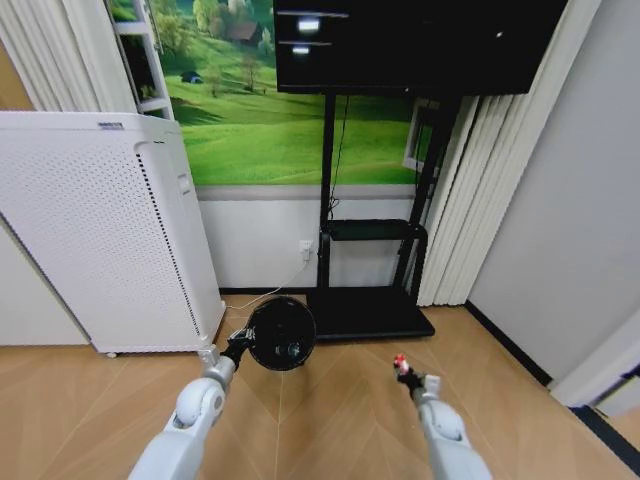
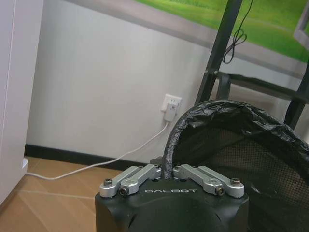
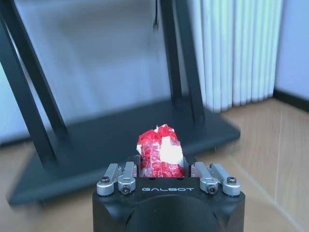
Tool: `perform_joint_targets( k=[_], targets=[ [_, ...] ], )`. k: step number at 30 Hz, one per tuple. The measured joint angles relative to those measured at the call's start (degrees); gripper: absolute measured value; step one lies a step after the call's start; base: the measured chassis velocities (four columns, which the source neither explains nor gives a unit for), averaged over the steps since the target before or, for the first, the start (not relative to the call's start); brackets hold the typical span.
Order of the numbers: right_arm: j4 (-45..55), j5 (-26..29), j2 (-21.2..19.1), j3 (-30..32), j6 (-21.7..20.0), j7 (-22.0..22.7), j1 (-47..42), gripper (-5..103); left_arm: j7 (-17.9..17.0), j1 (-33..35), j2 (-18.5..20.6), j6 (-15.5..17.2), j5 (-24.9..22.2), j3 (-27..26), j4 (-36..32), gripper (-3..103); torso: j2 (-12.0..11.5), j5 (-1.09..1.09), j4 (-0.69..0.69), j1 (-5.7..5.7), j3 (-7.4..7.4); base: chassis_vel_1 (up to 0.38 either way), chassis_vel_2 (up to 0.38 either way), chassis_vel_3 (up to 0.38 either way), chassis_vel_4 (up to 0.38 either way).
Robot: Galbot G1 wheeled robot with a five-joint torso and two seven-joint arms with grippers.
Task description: Pick up the trash bin and place the garbage on the floor into it.
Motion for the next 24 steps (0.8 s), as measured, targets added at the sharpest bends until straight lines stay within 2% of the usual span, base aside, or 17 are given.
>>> perform_joint_targets(
  k=[2, 3, 5, 6, 9, 10, 13, 16, 19, 20, 22, 24],
  targets=[
    [8.7, 3.7, 0.2, 1.2, -2.0, 0.0, -2.0, 44, -0.3, -0.6, -0.4, 0.0, 0.0, 0.8, 0.9, 4, 0.0, -0.07, 0.02, -0.01, -0.01, 0.0, 0.0, 0.0, 0.0],
    [8.7, 3.7, 0.2, 1.2, -2.0, 0.0, -2.0, 44, -0.3, -0.6, -0.4, 0.0, 0.0, 0.8, 0.9, 4, 0.0, -0.07, 0.02, -0.01, -0.01, 0.0, 0.0, 0.0, 0.0],
    [17.4, 6.4, 0.6, 0.6, -3.9, 0.0, -5.5, 44, -1.2, -1.7, -1.0, 0.3, -0.6, 2.5, 1.9, 4, 0.0, -0.01, 0.01, 0.0, -0.01, 0.0, 0.0, 0.0, 0.0],
    [17.4, 6.4, 0.6, 0.6, -3.9, 0.0, -5.5, 44, -1.2, -1.7, -1.0, 0.3, -0.6, 2.5, 1.9, 4, 0.0, -0.01, 0.01, 0.0, -0.01, 0.0, 0.0, 0.0, 0.0],
    [27.9, 7.4, 1.1, -3.0, -6.6, -2.2, -10.4, 44, -4.2, -4.1, -1.8, 1.7, -4.1, 8.0, 2.9, 4, 0.0, -0.01, 0.01, 0.0, -0.01, 0.0, 0.0, 0.0, 0.0],
    [27.9, 7.4, 1.1, -3.0, -6.6, -2.2, -10.4, 44, -4.2, -4.1, -1.8, 1.7, -4.1, 8.0, 2.9, 4, 0.0, -0.01, 0.01, 0.0, -0.01, 0.0, 0.0, 0.0, 0.0],
    [34.7, 9.4, 0.6, -7.2, -10.1, -4.5, -12.4, 44, -6.6, -6.6, -3.0, 1.9, -5.0, 13.3, 4.7, 4, 0.0, -0.01, 0.0, 0.0, -0.01, 0.0, 0.0, 0.0, 0.0],
    [36.0, 10.1, 0.1, -8.8, -11.1, -5.0, -12.6, 44, -7.2, -7.3, -3.5, 1.9, -5.1, 14.6, 5.3, 4, 0.0, -0.04, 0.0, 0.0, -0.01, 0.0, 0.0, 0.0, 0.0],
    [36.5, 9.6, -1.4, -14.7, -12.0, -4.9, -12.5, 44, -8.9, -9.9, -5.9, 2.0, -5.1, 18.2, 7.5, 4, 0.0, -0.02, 0.01, 0.0, -0.01, 0.0, 0.0, 0.0, 0.0],
    [36.5, 9.6, -1.4, -14.7, -12.0, -4.9, -12.5, 44, -8.9, -9.9, -5.9, 2.0, -5.1, 18.2, 7.5, 4, 0.0, -0.02, 0.01, 0.0, -0.01, 0.0, 0.0, 0.0, 0.0],
    [33.5, 6.9, -1.5, -19.0, -11.7, -4.6, -11.7, 44, -9.5, -11.7, -7.5, 1.9, -5.1, 20.2, 9.1, 4, 0.0, -0.02, 0.0, 0.0, 0.0, 0.0, 0.0, 0.0, 0.0],
    [31.4, 5.2, -1.2, -20.4, -11.2, -4.5, -10.7, 44, -9.6, -12.4, -7.7, 1.9, -5.1, 20.9, 9.5, 4, 0.0, -0.02, 0.0, 0.0, 0.0, 0.0, 0.0, 0.0, 0.0]
  ],
)
